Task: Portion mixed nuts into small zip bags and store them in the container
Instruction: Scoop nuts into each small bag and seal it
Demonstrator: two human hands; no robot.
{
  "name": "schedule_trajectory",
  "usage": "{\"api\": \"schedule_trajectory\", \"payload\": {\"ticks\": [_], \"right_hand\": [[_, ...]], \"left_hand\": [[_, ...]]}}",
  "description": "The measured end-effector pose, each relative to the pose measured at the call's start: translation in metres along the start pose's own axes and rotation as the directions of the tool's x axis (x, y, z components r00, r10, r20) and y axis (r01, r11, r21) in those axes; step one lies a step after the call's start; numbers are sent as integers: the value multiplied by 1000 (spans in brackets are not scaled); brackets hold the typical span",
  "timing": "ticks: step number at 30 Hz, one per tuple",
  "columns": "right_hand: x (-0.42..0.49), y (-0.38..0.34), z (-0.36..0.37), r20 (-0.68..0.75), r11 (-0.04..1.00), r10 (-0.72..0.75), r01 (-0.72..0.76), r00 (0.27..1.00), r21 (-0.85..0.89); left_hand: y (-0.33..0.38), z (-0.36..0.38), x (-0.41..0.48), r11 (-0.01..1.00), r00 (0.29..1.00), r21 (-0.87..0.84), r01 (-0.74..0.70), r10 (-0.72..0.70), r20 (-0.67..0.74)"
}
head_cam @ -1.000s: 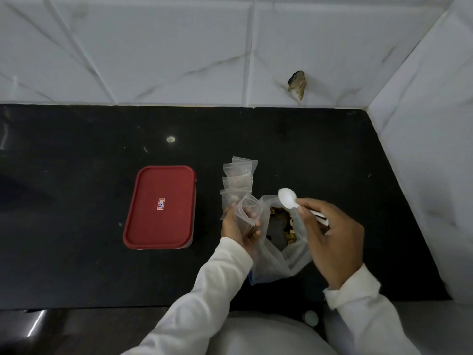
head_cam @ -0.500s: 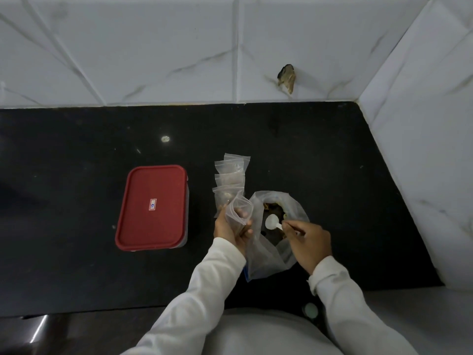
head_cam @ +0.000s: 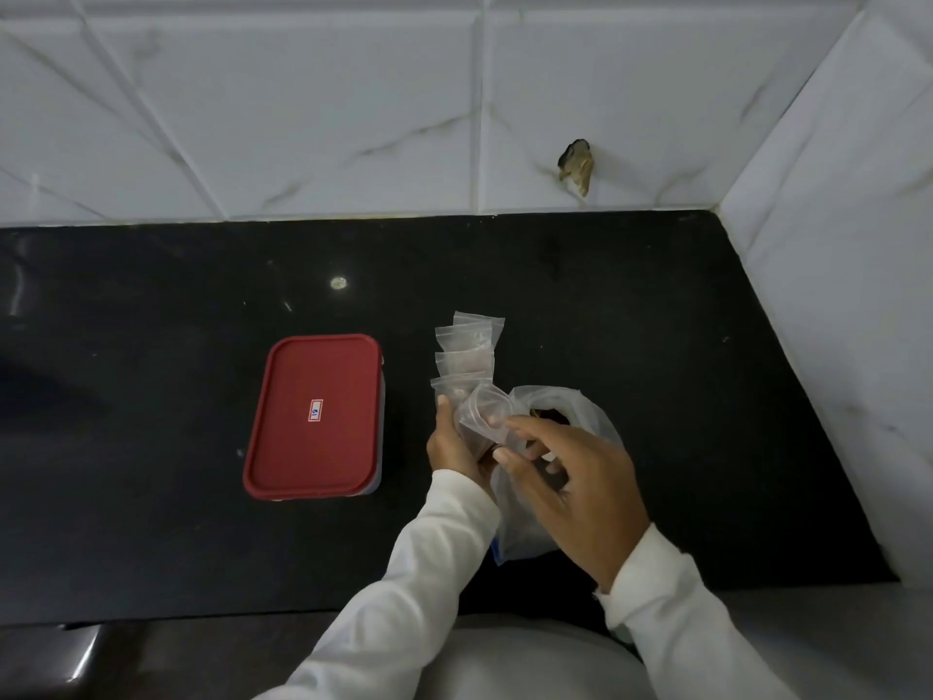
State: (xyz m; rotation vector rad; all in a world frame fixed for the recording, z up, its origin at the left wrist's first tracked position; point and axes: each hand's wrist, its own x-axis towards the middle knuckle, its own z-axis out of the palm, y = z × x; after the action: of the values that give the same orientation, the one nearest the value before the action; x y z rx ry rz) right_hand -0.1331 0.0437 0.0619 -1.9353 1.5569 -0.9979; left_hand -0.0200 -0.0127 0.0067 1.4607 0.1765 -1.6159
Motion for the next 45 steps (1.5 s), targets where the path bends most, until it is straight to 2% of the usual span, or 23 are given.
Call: {"api": "schedule_trajectory", "payload": {"ticks": [3, 5, 8, 11, 12, 13, 14, 16, 20, 22, 25, 28, 30, 31, 33, 34, 36, 41, 45], "right_hand": [[8, 2, 9, -16, 997, -52, 51, 999, -51], [10, 2, 9, -8, 997, -35, 35, 999, -66], [14, -2, 4, 65, 997, 4, 1, 998, -78], [22, 0, 6, 279, 968, 119, -49, 953, -245], [23, -1, 6, 303, 956, 143, -52, 942, -290], [24, 0, 4, 256, 954, 82, -2, 963, -301], [25, 0, 2, 201, 962, 40, 16, 979, -271], [26, 1, -3, 153, 977, 62, -29, 986, -212], [32, 6, -1, 164, 981, 120, -92, 979, -169], [35, 4, -1, 137, 992, 117, -109, 984, -64], [37, 1, 1, 187, 983, 164, -176, 969, 49], [42, 2, 0, 174, 989, 130, -141, 976, 53], [47, 6, -5, 146, 986, 126, -140, 981, 94], [50, 7, -9, 139, 985, 117, -133, 983, 108], [57, 7, -17, 141, 985, 88, -107, 986, 132], [60, 7, -20, 139, 985, 75, -95, 987, 144], [66, 5, -24, 118, 981, 69, -89, 991, 174], [76, 3, -24, 97, 972, 86, -105, 991, 209], [82, 2, -26, 95, 975, 75, -93, 993, 201]], "left_hand": [[-1, 0, 1, 1000, 1000, 26, -15, 15, -15], [1, 0, 0, 999, 999, 24, -21, 22, -34], [3, 0, -1, 999, 998, 21, -46, 47, -39], [5, -1, -1, 996, 995, 43, -83, 86, -56], [5, -2, -2, 994, 992, 55, -95, 99, -75], [5, -3, -1, 991, 988, 69, -113, 119, -96], [5, -4, 1, 987, 983, 77, -141, 149, -111], [5, -6, 0, 979, 973, 87, -187, 197, -121], [8, -5, -7, 972, 971, 64, -227, 231, -59], [8, -4, -9, 970, 970, 22, -244, 244, -11], [8, -4, -12, 962, 962, 13, -271, 271, 24], [11, -8, -13, 958, 956, 28, -284, 281, 90], [14, -15, -14, 933, 926, 65, -353, 339, 169], [17, -19, -13, 899, 888, 94, -429, 400, 227], [26, -26, -13, 765, 774, 214, -607, 507, 380], [31, -28, -14, 701, 719, 249, -668, 523, 458], [39, -27, -18, 653, 665, 264, -709, 496, 559], [48, -15, -21, 613, 632, 264, -745, 521, 573], [55, -8, -21, 567, 578, 228, -792, 574, 580]]}}
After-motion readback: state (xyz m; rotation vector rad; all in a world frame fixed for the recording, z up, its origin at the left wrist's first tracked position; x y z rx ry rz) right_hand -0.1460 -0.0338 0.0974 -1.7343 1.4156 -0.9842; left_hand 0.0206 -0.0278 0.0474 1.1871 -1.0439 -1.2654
